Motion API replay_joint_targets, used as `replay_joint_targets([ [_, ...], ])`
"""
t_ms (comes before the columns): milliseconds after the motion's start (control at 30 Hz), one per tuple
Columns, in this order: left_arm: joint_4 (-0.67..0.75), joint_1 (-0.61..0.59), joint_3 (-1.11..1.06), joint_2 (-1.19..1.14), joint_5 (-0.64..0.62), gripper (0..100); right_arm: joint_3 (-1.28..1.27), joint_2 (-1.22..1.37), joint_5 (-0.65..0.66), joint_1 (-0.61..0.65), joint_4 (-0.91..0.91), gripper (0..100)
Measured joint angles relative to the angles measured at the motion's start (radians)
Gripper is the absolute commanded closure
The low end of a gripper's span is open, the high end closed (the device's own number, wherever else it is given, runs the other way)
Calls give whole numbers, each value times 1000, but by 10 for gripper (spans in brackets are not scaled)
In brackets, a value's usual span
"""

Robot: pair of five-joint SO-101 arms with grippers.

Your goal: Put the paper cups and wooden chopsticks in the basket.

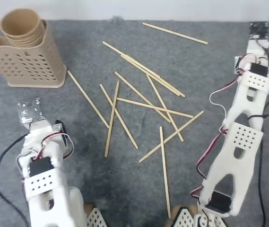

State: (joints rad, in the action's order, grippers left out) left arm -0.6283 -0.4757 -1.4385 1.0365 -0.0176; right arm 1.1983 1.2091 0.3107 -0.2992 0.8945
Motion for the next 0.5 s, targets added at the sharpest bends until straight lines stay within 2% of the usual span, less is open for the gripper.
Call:
replay_joint_targets([
  [100,0,0,0,0,0,877,15,0,-58,-23,38,962],
  [267,0,0,0,0,0,877,110,0,-359,-83,209,813],
  [500,0,0,0,0,0,877,123,8,-787,-94,269,864],
])
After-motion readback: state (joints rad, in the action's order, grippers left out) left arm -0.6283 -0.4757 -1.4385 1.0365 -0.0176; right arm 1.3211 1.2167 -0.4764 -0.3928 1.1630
